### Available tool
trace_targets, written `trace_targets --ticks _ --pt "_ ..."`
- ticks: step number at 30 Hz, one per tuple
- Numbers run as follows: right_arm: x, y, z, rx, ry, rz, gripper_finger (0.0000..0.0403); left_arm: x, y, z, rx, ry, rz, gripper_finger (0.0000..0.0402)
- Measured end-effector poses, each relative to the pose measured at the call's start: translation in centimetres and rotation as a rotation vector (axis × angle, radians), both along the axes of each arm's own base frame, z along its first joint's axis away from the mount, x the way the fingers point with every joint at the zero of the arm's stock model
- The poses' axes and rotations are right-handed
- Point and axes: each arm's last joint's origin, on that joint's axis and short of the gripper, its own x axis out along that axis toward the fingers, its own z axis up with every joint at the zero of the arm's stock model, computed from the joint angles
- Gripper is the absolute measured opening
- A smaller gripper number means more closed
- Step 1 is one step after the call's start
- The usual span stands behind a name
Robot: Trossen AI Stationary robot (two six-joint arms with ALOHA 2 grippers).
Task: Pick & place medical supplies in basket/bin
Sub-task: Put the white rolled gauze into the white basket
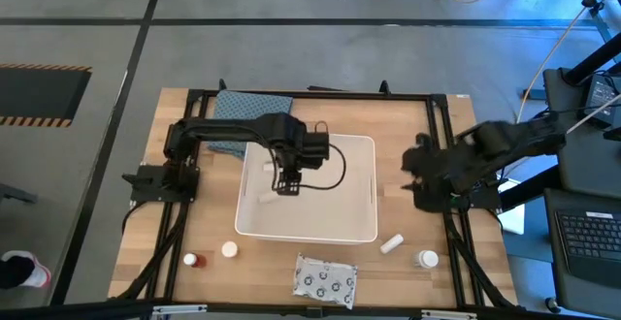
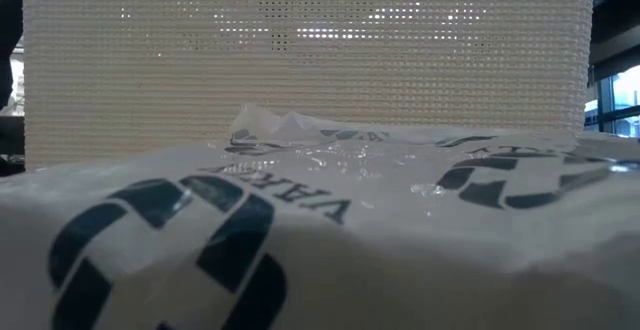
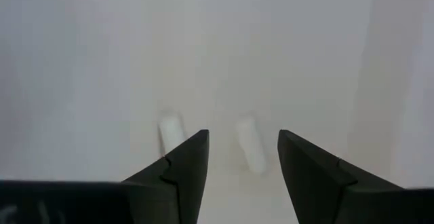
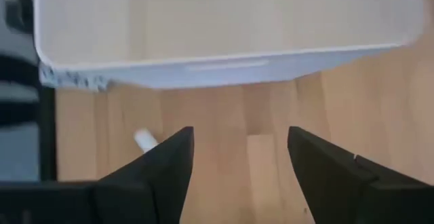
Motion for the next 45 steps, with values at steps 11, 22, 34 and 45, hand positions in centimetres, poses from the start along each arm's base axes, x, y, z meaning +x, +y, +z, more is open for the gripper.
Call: trace_targets --ticks 11,22,34,45 --pt "1.2 4.5 -8.2 0.059 0.147 0.052 0.022 -2.5 0.0 9.6 0.024 -0.401 -0.061 0.0171" --pt "0.9 8.4 -17.1 0.114 0.228 0.312 0.0204 -6.7 0.8 14.9 0.0 -0.714 -0.079 0.0171" --pt "2.7 10.3 -22.2 0.039 0.298 0.433 0.0204 -6.3 1.0 14.3 0.009 -0.681 -0.036 0.0171" --pt "3.3 10.7 -24.9 0.0 0.38 0.4 0.0195 -5.9 1.0 13.2 0.005 -0.63 -0.033 0.0171"
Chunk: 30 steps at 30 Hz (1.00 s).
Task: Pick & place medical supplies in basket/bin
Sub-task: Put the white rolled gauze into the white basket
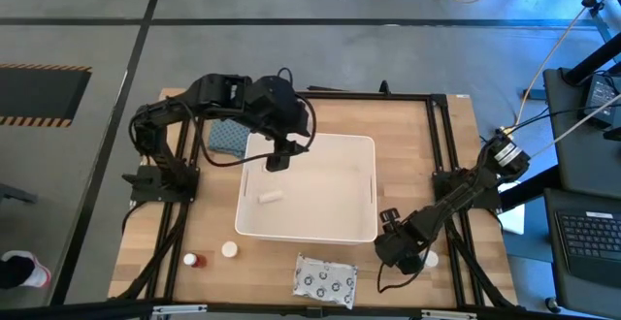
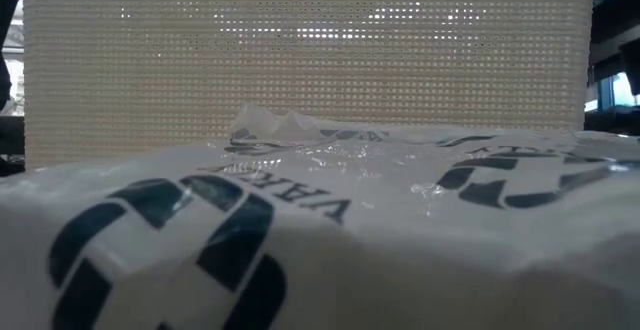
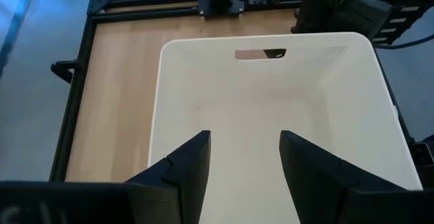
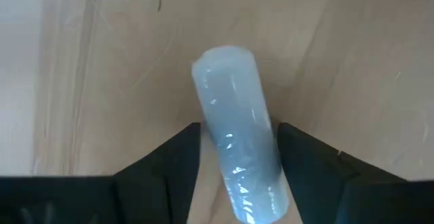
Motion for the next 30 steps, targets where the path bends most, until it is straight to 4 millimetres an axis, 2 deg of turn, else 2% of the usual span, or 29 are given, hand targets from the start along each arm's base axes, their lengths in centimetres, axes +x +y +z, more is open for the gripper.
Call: trace_targets --ticks 10,14,20,25,27,30 --pt "-0.4 -0.3 0.6 -0.008 0.021 -0.072 0.0077 0.0 0.1 0.0 0.017 0.0 0.018 0.0171" --pt "-1.1 -0.8 2.5 0.022 -0.005 -0.094 0.0048 0.0 0.2 0.0 0.023 0.001 0.015 0.0171" --pt "-2.9 -2.5 8.1 0.031 -0.087 -0.242 0.0058 0.0 0.2 0.1 0.024 -0.006 0.015 0.0171" --pt "-4.9 -4.6 14.1 0.021 -0.211 -0.402 0.0058 0.4 0.2 0.4 0.067 -0.058 -0.007 0.0171" --pt "-5.5 -5.6 16.8 -0.01 -0.319 -0.468 0.0056 0.6 0.1 0.7 0.099 -0.093 -0.04 0.0171" --pt "-5.9 -6.9 21.0 -0.056 -0.596 -0.543 0.0055 1.3 -0.1 1.2 0.107 -0.174 -0.063 0.0171"
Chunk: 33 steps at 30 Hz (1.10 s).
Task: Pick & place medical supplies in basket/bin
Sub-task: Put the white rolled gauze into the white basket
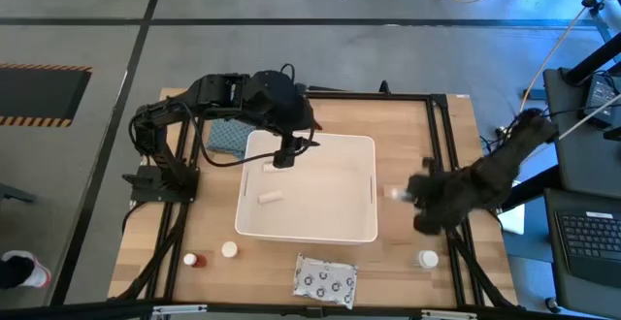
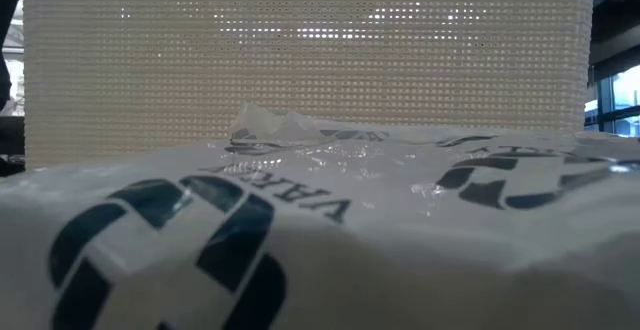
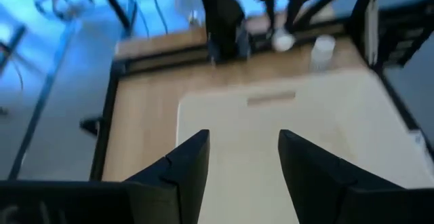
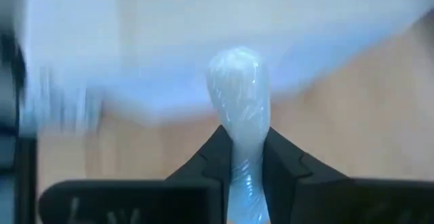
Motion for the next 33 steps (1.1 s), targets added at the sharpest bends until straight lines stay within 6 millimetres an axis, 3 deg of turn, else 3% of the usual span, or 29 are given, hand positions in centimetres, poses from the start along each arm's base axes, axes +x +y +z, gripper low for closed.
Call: trace_targets --ticks 5,13,21,33 --pt "1.2 -1.4 5.5 -0.179 -0.34 -0.076 0.0054 2.8 -0.2 -0.2 -0.03 -0.122 -0.039 0.0171" --pt "3.8 -2.3 9.8 -0.312 -0.622 -0.061 0.0054 5.7 -1.9 -0.3 0.029 -0.284 -0.158 0.0171" --pt "4.7 -1.7 10.1 -0.338 -0.646 0.016 0.0053 6.1 -1.7 0.2 0.023 -0.352 -0.152 0.0171" --pt "6.6 -1.7 9.6 -0.37 -0.643 -0.005 0.0053 6.2 -1.6 0.5 0.011 -0.379 -0.179 0.0171"
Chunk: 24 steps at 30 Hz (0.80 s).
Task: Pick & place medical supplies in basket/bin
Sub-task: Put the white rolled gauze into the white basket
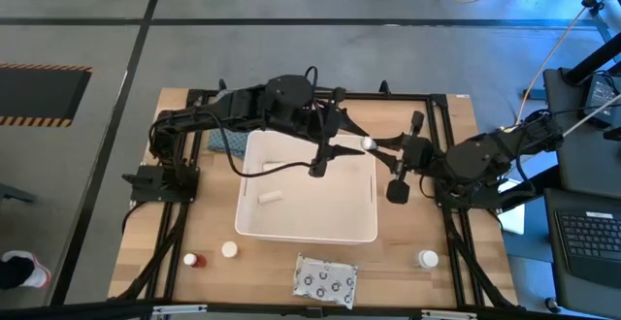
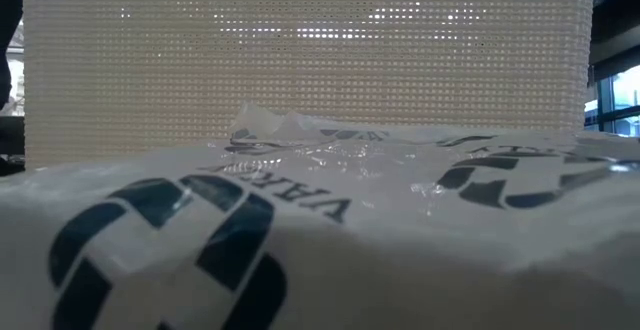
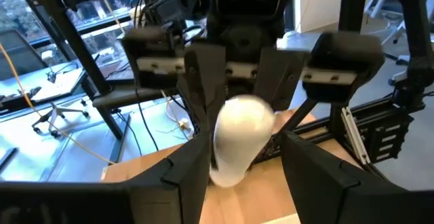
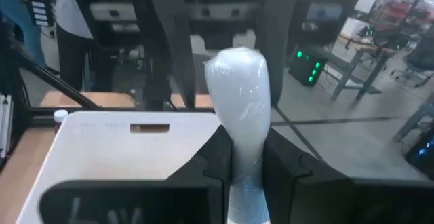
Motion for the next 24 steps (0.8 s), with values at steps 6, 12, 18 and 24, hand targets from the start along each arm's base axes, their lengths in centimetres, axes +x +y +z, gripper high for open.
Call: trace_targets --ticks 6,12,18,24 --pt "0.36 0.03 0.36 0.002 -0.033 0.028 0.0053 0.04 -0.03 0.11 0.003 -0.014 -0.001 0.0171" --pt "0.53 0.0 0.39 0.004 -0.042 0.024 0.0053 0.12 0.0 0.49 0.006 -0.054 0.0 0.017" --pt "0.56 0.02 0.58 0.01 -0.061 0.024 0.0062 0.1 0.01 0.39 0.03 -0.047 -0.004 0.0136" --pt "0.58 0.02 0.67 0.018 -0.071 0.023 0.0081 0.12 -0.01 0.5 0.066 -0.064 -0.011 0.0069"
